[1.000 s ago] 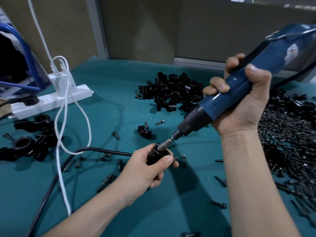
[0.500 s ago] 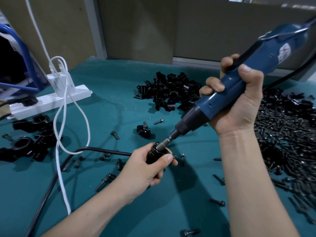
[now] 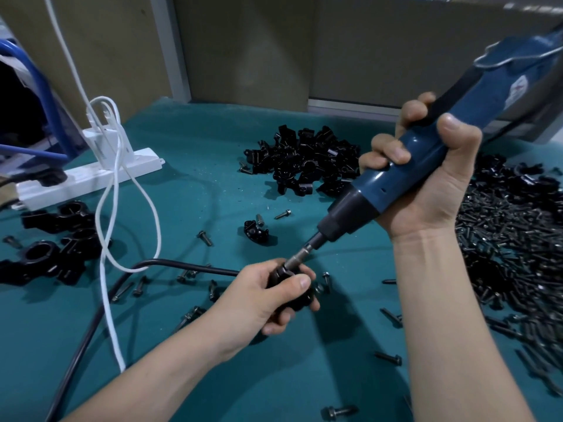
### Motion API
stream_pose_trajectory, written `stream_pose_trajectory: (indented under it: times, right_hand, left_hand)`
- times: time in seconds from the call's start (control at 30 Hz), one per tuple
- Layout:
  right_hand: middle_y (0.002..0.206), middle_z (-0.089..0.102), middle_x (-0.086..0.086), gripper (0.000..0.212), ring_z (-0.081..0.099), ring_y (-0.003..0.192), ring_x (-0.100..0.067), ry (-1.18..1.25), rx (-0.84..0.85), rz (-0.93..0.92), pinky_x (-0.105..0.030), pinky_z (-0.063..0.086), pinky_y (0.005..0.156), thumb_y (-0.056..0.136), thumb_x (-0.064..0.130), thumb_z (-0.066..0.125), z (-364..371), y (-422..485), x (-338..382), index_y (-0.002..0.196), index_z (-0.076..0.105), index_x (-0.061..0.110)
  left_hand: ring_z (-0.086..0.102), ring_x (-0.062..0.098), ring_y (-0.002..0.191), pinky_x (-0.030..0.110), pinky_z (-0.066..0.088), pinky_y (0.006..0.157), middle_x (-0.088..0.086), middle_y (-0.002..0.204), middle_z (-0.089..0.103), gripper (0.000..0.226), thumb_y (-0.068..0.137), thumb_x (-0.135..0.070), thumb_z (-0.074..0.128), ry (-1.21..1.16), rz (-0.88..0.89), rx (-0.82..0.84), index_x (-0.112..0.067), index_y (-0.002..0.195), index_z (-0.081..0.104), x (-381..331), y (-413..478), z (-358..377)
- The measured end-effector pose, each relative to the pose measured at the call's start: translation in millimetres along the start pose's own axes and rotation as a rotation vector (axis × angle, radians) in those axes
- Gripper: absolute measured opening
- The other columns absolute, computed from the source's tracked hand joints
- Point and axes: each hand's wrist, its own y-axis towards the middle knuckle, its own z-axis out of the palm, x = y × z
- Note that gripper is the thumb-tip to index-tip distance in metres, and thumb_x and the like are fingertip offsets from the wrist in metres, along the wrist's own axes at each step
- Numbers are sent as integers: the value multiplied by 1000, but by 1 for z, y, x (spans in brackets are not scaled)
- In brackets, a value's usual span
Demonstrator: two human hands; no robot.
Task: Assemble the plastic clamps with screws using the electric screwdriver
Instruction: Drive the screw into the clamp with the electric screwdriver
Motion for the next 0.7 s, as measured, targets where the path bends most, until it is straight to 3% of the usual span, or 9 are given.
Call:
stream_pose_trajectory:
  times: [0.13, 0.27, 0.33, 0.43, 0.57, 0.7]
  right_hand:
    - [78, 65, -1, 42, 54, 46, -16, 194, 148, 132, -24, 42, 50, 62, 4, 82, 1, -1, 1, 95, 57, 9]
    - [78, 66, -1, 44, 53, 45, -16, 189, 81, 130, -24, 43, 50, 58, 4, 82, -2, -2, 5, 93, 57, 10]
    - [77, 65, -1, 43, 52, 44, -16, 204, 39, 126, -23, 42, 50, 58, 4, 80, -4, -2, 7, 92, 56, 10]
    - [74, 64, 0, 28, 52, 42, -15, 233, -6, 106, -22, 40, 48, 64, 14, 64, -4, -3, 13, 91, 55, 11]
    - [73, 65, 3, 24, 51, 41, -10, 204, -42, 62, -19, 38, 47, 71, 29, 44, -1, -4, 27, 87, 55, 15]
    - [73, 62, 6, 23, 48, 42, -6, 68, -130, 6, -17, 37, 48, 75, 33, 38, 0, -7, 34, 86, 53, 19]
  left_hand:
    - [36, 1, 41, 8, 27, 35, 6, 70, 64, 29, 76, -31, 68, -204, -290, 346, -13, 98, 61, -3, -9, -3]
    - [33, 1, 42, 8, 23, 35, 4, 70, 61, 24, 76, -30, 68, -229, -355, 437, -20, 97, 63, -11, -6, -8]
    - [35, 0, 41, 8, 25, 35, 5, 71, 62, 34, 73, -32, 77, -230, -366, 484, -19, 98, 58, -15, -4, -11]
    - [41, 1, 42, 9, 33, 37, 8, 73, 64, 37, 73, -37, 79, -202, -392, 554, -18, 97, 58, -14, -6, -16]
    - [48, 10, 50, 15, 40, 43, 14, 75, 64, 18, 82, -26, 67, -226, -313, 388, -14, 94, 59, -12, -4, -14]
    - [41, 10, 53, 13, 32, 37, 13, 83, 64, 10, 83, -20, 61, -222, -166, 224, -12, 88, 56, -12, 0, -12]
